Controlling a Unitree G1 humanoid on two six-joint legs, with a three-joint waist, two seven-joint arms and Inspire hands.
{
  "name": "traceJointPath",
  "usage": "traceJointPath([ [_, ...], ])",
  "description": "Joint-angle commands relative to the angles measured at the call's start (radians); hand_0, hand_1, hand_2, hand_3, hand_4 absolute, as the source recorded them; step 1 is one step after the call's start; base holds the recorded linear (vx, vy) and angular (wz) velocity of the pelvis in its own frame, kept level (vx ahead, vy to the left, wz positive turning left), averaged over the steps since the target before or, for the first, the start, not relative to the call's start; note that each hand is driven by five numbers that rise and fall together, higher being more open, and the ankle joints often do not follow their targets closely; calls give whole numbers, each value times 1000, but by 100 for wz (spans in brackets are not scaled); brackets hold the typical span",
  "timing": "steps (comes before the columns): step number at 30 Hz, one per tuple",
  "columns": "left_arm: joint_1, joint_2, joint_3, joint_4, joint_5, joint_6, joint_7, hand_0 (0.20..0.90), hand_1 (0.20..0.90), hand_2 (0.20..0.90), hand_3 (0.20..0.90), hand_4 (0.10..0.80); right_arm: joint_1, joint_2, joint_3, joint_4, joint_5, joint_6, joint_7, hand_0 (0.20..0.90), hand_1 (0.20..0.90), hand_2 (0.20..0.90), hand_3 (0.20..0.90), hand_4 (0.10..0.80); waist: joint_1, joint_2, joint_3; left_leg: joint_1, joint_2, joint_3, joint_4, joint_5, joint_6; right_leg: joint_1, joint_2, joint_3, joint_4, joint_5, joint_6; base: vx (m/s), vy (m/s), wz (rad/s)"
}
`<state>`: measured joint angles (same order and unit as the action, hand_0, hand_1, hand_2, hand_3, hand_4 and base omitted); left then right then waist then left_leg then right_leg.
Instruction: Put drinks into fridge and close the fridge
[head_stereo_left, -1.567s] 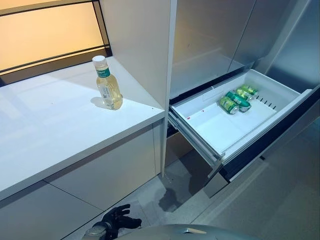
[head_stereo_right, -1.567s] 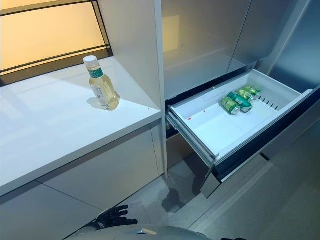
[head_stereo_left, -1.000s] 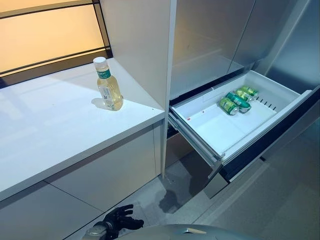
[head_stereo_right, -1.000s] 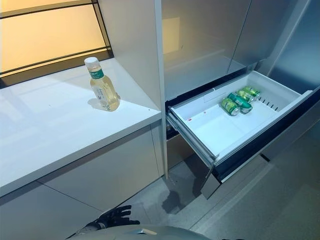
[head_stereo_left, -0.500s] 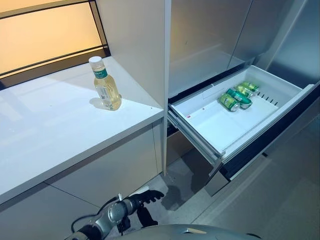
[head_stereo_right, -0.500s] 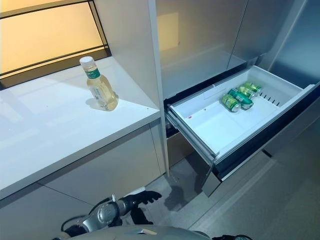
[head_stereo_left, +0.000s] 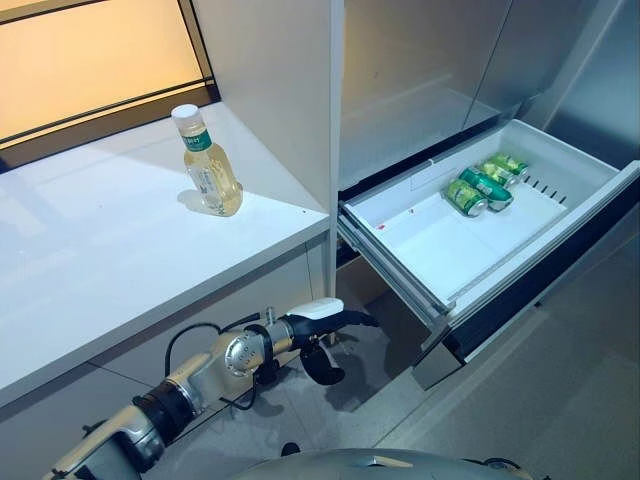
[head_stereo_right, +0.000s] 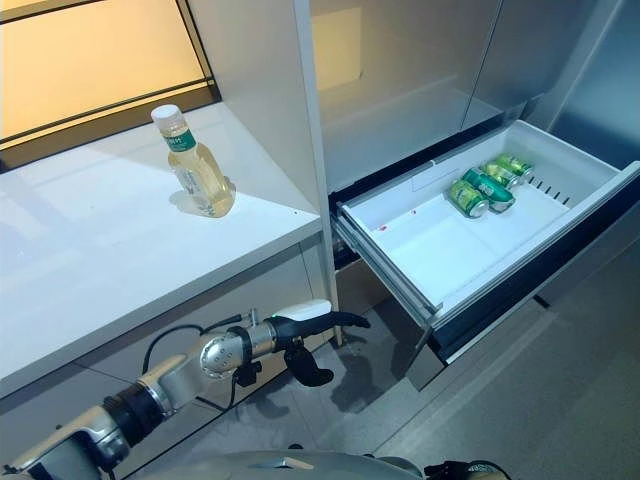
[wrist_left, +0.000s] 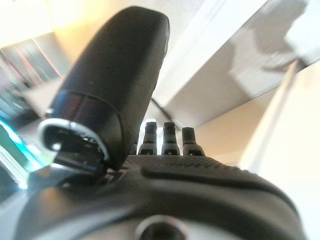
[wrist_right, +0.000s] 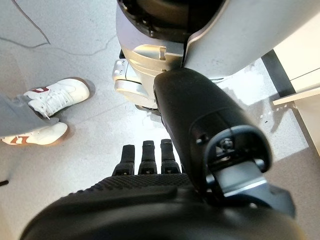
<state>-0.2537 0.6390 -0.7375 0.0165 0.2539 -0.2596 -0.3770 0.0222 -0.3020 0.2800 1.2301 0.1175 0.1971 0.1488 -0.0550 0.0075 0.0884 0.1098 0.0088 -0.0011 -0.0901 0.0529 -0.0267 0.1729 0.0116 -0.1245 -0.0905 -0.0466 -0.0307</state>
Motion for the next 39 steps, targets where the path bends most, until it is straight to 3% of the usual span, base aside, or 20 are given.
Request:
traceJointPath([
  [1, -151, -2, 54, -166, -161, -21, -42, 900, 900, 900, 900, 800, -8, 47, -9, 12, 17, -40, -3, 900, 900, 900, 900, 800, 18, 9, -7, 4, -46, -44, 3, -101, 44, -68, -44, 18, 36, 31, 124, -9, -8, 6],
  [6, -190, 12, 103, -310, -324, 1, -69, 900, 900, 900, 900, 800, 10, 56, -6, 17, 24, -59, -14, 900, 900, 900, 900, 800, 23, 7, -13, -3, -47, -53, 3, -98, 42, -68, -46, 16, 29, 35, 125, -12, -13, 7],
  [13, -233, 0, 184, -392, -494, -34, -65, 900, 900, 900, 900, 800, 14, 62, 5, 15, 38, -65, -22, 900, 900, 900, 900, 800, 32, -1, -23, -8, -51, -65, 3, -96, 44, -69, -43, 19, 24, 39, 119, -6, -5, 3],
  [17, -263, -13, 230, -405, -532, -70, 4, 900, 900, 900, 900, 800, 10, 63, 12, 22, 49, -71, -23, 900, 900, 900, 900, 800, 37, -4, -28, -9, -53, -70, 3, -96, 44, -67, -41, 22, 22, 40, 114, -2, -3, 1],
  [24, -276, -21, 379, -358, -448, -110, 209, 900, 900, 900, 900, 800, 12, 70, 14, 32, 66, -74, -24, 900, 900, 900, 900, 800, 47, -11, -41, -5, -55, -76, 3, -99, 44, -62, -37, 27, 21, 36, 104, 0, 0, 0],
  [39, -257, 34, 587, -296, -350, -116, 534, 900, 900, 900, 900, 800, 22, 71, 0, 38, 60, -69, -27, 900, 900, 900, 900, 800, 51, -14, -62, 8, -53, -73, 3, -105, 39, -49, -34, 34, 20, 24, 98, 11, 0, 0],
])
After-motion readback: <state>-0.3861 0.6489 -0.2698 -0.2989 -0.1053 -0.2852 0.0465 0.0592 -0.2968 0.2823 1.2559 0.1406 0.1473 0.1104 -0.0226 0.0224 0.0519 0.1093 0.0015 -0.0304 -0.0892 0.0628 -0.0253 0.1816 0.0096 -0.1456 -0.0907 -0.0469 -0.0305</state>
